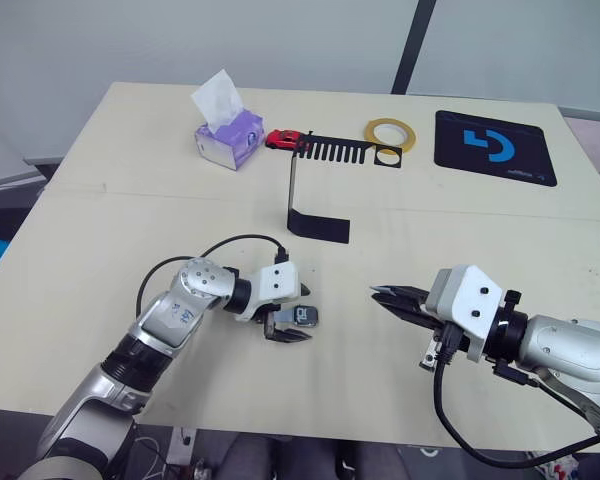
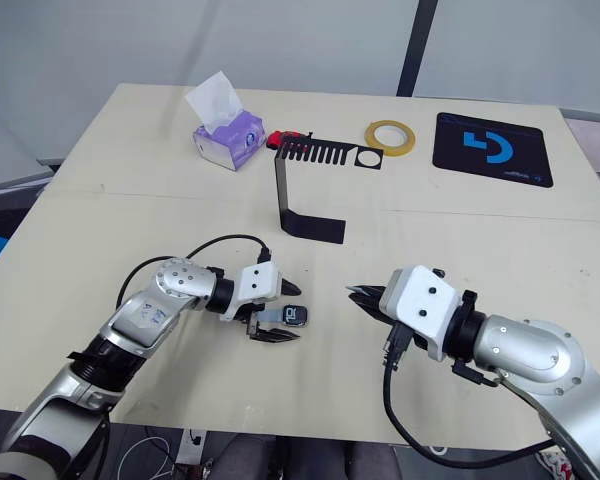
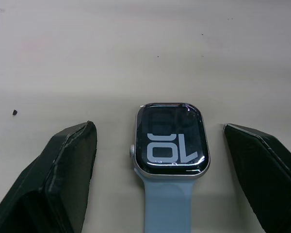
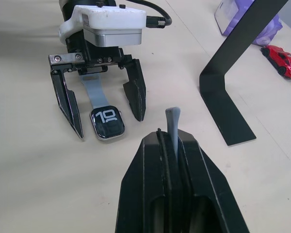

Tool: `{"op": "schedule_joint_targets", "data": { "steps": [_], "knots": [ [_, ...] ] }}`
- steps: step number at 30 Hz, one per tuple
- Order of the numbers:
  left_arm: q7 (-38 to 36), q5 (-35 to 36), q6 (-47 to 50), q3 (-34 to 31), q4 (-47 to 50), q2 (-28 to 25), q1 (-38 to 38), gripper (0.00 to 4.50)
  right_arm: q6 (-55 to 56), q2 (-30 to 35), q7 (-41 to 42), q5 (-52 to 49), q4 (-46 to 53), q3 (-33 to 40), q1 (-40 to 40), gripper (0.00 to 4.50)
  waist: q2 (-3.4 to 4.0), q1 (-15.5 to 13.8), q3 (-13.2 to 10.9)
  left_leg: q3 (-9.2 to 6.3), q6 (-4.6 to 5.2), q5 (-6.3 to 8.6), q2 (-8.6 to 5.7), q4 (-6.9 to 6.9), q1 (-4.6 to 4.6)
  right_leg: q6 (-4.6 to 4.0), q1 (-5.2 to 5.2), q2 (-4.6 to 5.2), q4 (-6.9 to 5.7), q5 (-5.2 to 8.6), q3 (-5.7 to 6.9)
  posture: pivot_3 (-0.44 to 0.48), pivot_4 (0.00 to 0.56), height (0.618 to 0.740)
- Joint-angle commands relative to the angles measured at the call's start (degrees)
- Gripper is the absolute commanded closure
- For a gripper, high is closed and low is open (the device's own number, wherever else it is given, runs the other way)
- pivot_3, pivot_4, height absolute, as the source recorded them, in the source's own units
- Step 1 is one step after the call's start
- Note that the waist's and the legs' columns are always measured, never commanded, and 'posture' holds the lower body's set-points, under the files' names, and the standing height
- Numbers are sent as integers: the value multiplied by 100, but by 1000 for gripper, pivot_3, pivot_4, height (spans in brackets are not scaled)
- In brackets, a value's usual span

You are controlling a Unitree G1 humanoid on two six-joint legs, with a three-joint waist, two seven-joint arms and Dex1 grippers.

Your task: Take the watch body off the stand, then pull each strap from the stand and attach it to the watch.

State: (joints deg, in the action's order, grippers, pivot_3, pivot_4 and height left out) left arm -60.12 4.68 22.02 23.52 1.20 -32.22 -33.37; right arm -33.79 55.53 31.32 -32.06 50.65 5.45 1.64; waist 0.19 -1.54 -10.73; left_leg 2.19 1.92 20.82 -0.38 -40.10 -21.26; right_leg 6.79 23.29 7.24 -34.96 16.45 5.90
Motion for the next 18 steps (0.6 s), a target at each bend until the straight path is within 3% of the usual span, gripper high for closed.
{"op": "schedule_joint_targets", "data": {
  "steps": [1,4,8,13,18],
  "knots": [
    [24,-80,-24,-62,33,-11,43,38,47,-82,33,50,293,121,80,4500,0,1,0,0,0,0,0,0,0,0,0,0,0,0,0,0,150,738],
    [-55,-68,49,-36,40,-34,59,905,40,-125,48,66,278,103,107,4500,0,2,0,0,0,0,0,0,1,0,0,0,-2,0,0,0,150,738],
    [-53,-129,62,-31,-3,-58,51,2752,40,-165,100,116,252,95,145,4500,0,3,0,0,0,0,0,-1,2,0,-1,0,-3,0,0,0,150,738],
    [-125,-137,172,-40,-108,-101,-26,2830,65,-164,167,187,196,87,224,4500,0,5,0,0,0,0,0,-1,5,0,-3,-1,-4,0,0,0,150,738],
    [-271,268,1020,-262,-274,73,-437,2830,144,-149,264,394,122,-56,453,4500,0,8,0,1,0,-1,0,-5,5,0,-3,-2,-7,0,0,0,150,738]
  ]
}}
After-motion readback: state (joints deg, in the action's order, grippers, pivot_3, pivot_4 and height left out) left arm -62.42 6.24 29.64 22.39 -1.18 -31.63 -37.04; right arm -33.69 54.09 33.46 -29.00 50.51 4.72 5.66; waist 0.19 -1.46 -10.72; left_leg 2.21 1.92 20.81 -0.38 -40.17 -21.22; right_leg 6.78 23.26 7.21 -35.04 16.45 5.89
